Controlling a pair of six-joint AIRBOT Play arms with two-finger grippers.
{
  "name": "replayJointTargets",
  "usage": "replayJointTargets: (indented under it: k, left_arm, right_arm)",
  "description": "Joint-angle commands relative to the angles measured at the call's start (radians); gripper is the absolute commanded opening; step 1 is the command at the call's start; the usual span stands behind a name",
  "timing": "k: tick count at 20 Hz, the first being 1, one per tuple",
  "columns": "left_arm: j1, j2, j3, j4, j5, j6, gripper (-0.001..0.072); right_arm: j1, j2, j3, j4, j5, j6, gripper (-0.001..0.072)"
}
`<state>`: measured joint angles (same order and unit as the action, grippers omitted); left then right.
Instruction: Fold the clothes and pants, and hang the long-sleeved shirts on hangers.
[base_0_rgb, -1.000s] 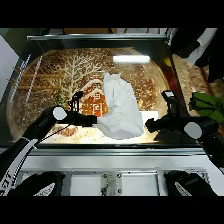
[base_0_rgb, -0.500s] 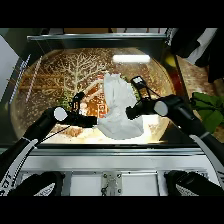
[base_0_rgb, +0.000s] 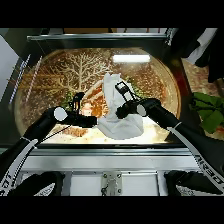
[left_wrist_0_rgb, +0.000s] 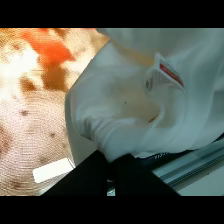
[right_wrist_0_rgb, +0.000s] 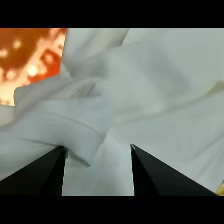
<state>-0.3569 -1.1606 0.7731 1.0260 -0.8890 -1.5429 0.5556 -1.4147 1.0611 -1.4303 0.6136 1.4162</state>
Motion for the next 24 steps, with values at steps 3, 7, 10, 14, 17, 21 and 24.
replayJointTargets:
  k: [3,7,10,14,17,21,24]
  left_arm:
    - [-0.001,0.000,0.000,-0.002,0.000,-0.002,0.0017]
    - [-0.001,0.000,0.000,-0.007,0.002,-0.002,0.0018]
    - [0.000,0.000,0.002,-0.007,0.000,-0.003,0.0018]
    - [0.011,0.000,0.137,0.024,-0.058,-0.003,0.0017]
    - [0.066,0.000,0.455,0.028,-0.177,-0.002,0.0017]
    - [0.042,-0.009,1.059,0.030,-0.230,0.003,0.0017]
    - [-0.011,-0.067,1.417,0.031,-0.244,0.011,0.0017]
  right_arm:
    - [0.002,-0.031,0.001,-0.007,-0.129,-0.003,0.0384]
    - [0.002,-0.067,0.001,-0.006,-0.163,0.025,0.0371]
    - [0.000,-0.075,0.001,-0.007,-0.153,0.027,0.0037]
    - [-0.040,-0.057,0.082,-0.018,-0.024,0.027,0.0017]
    - [-0.126,0.024,0.333,-0.025,0.193,0.027,0.0017]
    - [-0.166,0.124,0.833,-0.024,0.484,0.027,0.0016]
    - [-0.146,0.188,1.049,-0.024,0.493,0.070,0.0016]
